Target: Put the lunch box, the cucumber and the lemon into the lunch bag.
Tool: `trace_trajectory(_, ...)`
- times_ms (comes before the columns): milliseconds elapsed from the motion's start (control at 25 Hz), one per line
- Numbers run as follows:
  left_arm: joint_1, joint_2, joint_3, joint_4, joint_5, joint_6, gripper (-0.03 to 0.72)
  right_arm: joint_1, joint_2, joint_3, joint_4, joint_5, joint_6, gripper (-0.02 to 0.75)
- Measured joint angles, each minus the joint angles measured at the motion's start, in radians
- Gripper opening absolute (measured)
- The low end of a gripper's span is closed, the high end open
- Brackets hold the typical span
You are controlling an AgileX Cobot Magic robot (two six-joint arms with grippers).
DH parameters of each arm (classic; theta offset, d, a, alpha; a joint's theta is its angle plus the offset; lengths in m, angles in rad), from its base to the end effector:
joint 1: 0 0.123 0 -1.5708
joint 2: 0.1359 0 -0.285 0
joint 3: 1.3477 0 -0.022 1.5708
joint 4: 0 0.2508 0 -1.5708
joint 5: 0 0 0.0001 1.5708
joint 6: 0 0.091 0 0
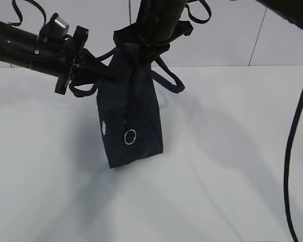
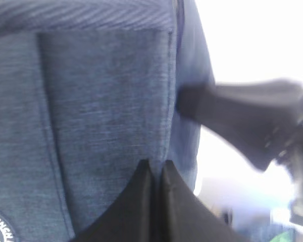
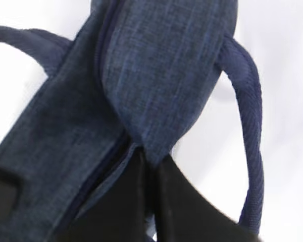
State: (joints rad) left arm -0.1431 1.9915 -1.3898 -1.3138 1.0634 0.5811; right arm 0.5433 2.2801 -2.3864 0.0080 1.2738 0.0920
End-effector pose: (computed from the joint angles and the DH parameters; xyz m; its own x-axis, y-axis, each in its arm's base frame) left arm 0.3930 -0.1344 0.2214 -0.9745 -0.1155 -0.1925 0.1198 0.4580 -0.8808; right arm 0.4258 0.2580 0.3016 -0.8007 -0.3735 -0.4683 -0.4466 0.8933 0.0511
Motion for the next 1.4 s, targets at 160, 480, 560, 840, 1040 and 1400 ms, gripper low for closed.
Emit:
trace_trajectory(160, -0.038, 0.000, 0.000, -0.081, -0.081, 0.026, -0.009, -0.025, 0.000, 0.002, -0.018, 0.000, 0.000, 0.002)
trace_trajectory(480, -0.045, 0.024, 0.000, -0.284, -0.211, 0.102, -0.009, -0.094, 0.000, 0.002, -0.008, 0.000, 0.005, 0.002)
trace_trajectory(560, -0.047, 0.056, -0.003, -0.341, -0.196, 0.117, -0.009, -0.094, 0.000, 0.002, -0.008, 0.000, 0.012, 0.002)
trace_trajectory(840, -0.079, 0.148, -0.091, -0.379, -0.131, 0.126, -0.009, -0.095, 0.000, 0.002, -0.008, 0.000, 0.018, 0.003)
trace_trajectory(1040, -0.081, 0.150, -0.093, -0.379, -0.133, 0.127, -0.008, -0.095, 0.000, 0.002, -0.015, 0.000, 0.037, 0.003)
trace_trajectory(1400, -0.081, 0.155, -0.094, -0.363, -0.133, 0.127, 0.048, -0.095, 0.004, 0.002, -0.026, -0.006, 0.069, 0.169)
